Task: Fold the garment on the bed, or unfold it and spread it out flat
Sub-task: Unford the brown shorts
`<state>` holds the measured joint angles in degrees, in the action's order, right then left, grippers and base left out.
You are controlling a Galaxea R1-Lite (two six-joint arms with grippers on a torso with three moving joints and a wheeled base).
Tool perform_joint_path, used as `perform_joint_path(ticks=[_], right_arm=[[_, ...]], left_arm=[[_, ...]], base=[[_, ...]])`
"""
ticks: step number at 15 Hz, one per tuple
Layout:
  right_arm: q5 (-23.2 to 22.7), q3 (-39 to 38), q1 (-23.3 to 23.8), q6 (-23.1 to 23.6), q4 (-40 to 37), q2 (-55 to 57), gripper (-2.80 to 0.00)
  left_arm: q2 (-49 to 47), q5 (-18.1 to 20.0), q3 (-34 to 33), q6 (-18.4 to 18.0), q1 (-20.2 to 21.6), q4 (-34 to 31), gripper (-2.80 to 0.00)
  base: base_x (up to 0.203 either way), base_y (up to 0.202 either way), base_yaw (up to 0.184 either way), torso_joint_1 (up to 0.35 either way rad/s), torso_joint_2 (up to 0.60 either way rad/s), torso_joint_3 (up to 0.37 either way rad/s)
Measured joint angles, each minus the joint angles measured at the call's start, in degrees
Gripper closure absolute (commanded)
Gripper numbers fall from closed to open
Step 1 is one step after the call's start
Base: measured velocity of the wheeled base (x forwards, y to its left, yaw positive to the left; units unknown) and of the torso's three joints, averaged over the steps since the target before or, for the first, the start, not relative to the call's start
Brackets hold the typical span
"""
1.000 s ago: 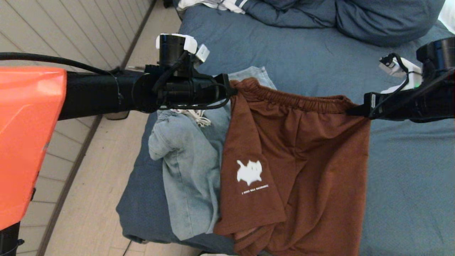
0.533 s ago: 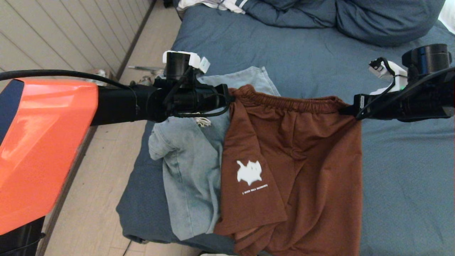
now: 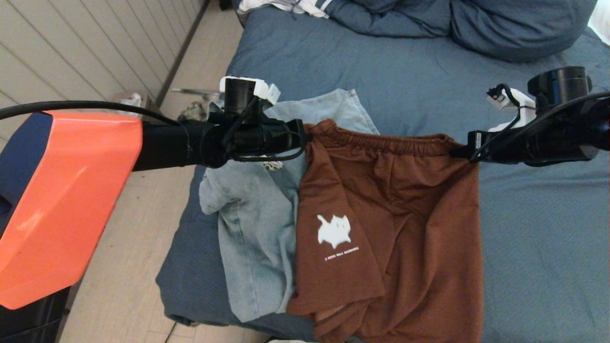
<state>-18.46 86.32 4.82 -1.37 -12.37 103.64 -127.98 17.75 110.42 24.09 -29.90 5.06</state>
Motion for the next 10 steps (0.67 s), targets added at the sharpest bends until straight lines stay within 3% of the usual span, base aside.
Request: perform_joint_path(ticks=[1, 2, 3, 10], right_arm=[[0.00, 0.00, 0.00, 0.11, 0.00, 0.10, -2.80], [0.02, -0.09, 0.10, 0.28, -0.08, 0.16, -2.80], [0.07, -0.09, 0.22, 0.11, -0.09, 0.29, -2.80], [-0.28, 0.69, 0.63, -0.01, -0.05, 0.38, -2.80]], left_arm=[[-0.06, 0.00, 0.00, 0.00, 0.00, -0.05, 0.00], [-0.09, -0.11, 0.00, 0.02, 0.03, -0.07, 0.00], [-0.09, -0.17, -0.01, 0.05, 0.24, -0.08, -2.80], [1.04, -0.25, 0.04, 0.25, 0.78, 1.52, -2.80]], base=[[0.000, 0.000, 0.000, 0.000, 0.00, 0.000], [0.000, 0.000, 0.000, 0.000, 0.00, 0.000], [0.000, 0.000, 0.000, 0.000, 0.00, 0.000], [0.000, 0.000, 0.000, 0.000, 0.00, 0.000]])
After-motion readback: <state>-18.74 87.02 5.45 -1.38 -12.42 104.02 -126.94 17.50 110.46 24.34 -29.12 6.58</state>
